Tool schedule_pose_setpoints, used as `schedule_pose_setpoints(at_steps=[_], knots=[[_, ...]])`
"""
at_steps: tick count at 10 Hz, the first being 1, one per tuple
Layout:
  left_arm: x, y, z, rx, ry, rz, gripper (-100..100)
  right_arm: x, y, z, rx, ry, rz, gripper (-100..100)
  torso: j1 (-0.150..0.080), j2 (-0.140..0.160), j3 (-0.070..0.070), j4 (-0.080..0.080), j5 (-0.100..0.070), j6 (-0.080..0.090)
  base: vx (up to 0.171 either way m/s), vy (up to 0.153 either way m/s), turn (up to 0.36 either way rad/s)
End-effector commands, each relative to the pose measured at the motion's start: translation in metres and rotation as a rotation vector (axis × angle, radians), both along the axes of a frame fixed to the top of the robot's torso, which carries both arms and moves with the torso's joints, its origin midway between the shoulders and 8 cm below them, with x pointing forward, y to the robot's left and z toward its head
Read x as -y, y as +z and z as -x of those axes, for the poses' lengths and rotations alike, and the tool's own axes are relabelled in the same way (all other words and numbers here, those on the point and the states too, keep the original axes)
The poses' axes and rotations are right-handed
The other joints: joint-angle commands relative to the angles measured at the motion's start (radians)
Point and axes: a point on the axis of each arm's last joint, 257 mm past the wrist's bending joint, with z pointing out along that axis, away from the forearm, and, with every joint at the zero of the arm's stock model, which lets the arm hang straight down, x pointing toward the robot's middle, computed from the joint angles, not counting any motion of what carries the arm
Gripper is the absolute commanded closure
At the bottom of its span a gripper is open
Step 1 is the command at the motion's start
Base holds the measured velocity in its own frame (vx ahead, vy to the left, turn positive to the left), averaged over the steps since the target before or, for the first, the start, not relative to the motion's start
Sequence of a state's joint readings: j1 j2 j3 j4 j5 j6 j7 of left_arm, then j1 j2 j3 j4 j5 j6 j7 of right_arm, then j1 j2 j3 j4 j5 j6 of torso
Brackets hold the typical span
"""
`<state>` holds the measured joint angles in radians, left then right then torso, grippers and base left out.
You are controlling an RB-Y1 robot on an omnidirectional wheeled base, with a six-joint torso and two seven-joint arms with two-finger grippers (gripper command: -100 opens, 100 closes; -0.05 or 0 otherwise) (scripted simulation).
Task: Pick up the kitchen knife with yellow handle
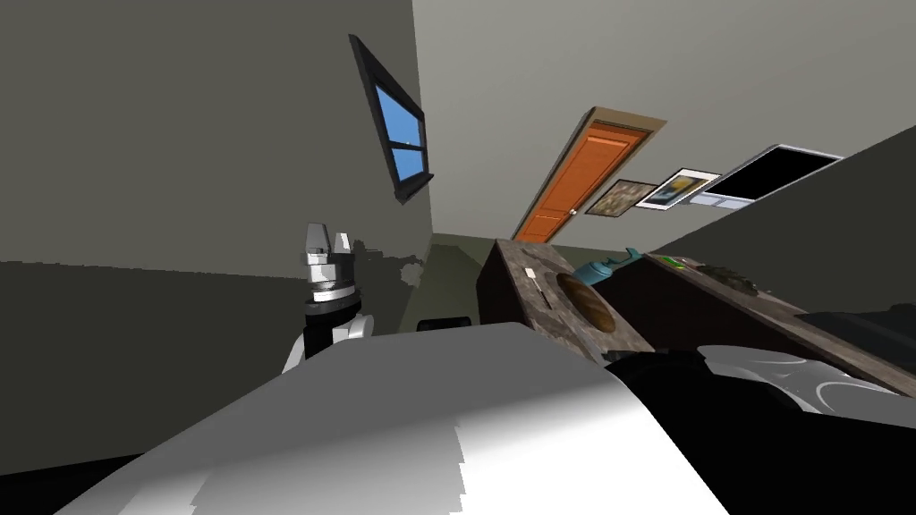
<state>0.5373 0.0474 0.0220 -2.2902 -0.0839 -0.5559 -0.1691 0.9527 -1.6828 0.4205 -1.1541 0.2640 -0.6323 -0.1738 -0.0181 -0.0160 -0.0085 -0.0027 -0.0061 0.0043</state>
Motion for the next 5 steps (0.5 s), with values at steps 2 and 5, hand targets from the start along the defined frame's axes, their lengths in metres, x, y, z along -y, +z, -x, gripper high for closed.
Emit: schedule_pose_setpoints(at_steps=[2, 5], knots=[[0.0, 0.0, 0.0, 0.0, 0.0, 0.0, 0, 0.0, 0.0, -0.019, 0.014, 0.075, -0.002, 100, 0.0, 0.002, 0.001, 0.0, 0.0, 0.0, 0.146, -0.026, -0.299], [0.0, 0.0, 0.0, 0.0, 0.0, 0.0, 0, 0.0, 0.002, -0.035, 0.02, 0.168, -0.005, 100, 0.001, 0.006, 0.003, 0.001, 0.0, 0.001, 0.141, -0.011, -0.284]])
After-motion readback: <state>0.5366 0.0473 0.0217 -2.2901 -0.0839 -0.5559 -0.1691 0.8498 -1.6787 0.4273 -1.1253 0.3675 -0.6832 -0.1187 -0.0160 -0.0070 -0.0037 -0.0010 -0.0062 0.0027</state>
